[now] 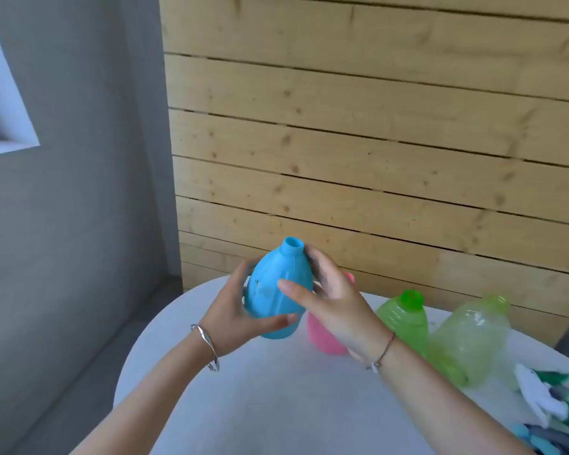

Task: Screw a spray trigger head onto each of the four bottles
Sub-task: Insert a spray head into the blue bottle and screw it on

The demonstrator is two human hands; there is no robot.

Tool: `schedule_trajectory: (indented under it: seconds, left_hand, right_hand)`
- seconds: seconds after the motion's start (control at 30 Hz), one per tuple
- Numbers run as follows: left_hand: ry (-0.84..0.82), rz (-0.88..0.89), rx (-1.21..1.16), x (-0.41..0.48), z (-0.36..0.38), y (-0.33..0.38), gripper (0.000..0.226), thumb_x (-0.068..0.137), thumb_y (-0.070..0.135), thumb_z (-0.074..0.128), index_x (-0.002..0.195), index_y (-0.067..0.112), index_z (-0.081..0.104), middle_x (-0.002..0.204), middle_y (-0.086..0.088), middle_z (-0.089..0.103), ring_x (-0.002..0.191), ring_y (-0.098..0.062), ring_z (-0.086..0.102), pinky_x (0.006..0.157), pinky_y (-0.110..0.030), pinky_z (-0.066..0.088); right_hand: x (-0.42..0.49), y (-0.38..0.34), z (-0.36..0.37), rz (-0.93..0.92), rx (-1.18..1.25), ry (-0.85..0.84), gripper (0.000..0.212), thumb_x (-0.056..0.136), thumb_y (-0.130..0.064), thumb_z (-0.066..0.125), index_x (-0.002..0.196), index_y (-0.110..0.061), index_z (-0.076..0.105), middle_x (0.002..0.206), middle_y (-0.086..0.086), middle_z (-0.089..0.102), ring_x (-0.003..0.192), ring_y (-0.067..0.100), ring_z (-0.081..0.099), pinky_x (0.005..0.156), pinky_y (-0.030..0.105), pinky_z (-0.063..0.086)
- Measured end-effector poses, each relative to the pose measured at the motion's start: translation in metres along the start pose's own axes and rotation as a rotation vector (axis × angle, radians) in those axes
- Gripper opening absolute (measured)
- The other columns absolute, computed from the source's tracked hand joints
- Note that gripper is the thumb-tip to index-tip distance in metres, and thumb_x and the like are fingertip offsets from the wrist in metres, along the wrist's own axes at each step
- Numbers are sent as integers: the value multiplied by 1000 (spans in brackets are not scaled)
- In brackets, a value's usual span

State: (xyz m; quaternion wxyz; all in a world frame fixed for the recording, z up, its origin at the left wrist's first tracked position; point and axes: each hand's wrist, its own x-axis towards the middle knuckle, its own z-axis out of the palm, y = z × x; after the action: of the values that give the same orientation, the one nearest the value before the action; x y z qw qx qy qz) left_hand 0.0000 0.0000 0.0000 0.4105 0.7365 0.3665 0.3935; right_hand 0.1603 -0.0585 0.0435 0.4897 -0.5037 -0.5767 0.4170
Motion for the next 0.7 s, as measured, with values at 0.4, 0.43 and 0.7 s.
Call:
schedule_trajectory:
  seconds: [0.4, 0.43, 0.7]
  left_hand:
    - [-109, 68, -106, -67, 82, 106, 82, 47, 56, 82, 118, 41, 45, 114, 22, 58, 96, 9, 60, 73, -14, 53]
    - [-125, 67, -109, -73, 92, 111, 79, 46, 58, 81, 116, 42, 47, 113, 28, 56, 97, 12, 58, 74, -12, 52]
    - [-253, 23, -224, -103, 179, 118, 81, 50, 50, 85, 121, 33, 49, 107, 14, 67, 96, -1, 65, 77, -22, 56]
  right_hand:
    - [-146, -70, -52, -91, -34, 270, 52, 81, -22, 70, 130, -24, 52, 128, -10, 61, 119, 3, 56, 100, 27, 46]
    - [-159, -71, -58, -90, -36, 291, 51, 81, -22, 69, 129, -23, 53, 128, -9, 62, 119, 4, 57, 101, 28, 46]
    - [-237, -45, -121, 3, -59, 369, 59, 74, -51, 60, 128, -26, 56, 131, -14, 60, 124, 0, 52, 103, 22, 41]
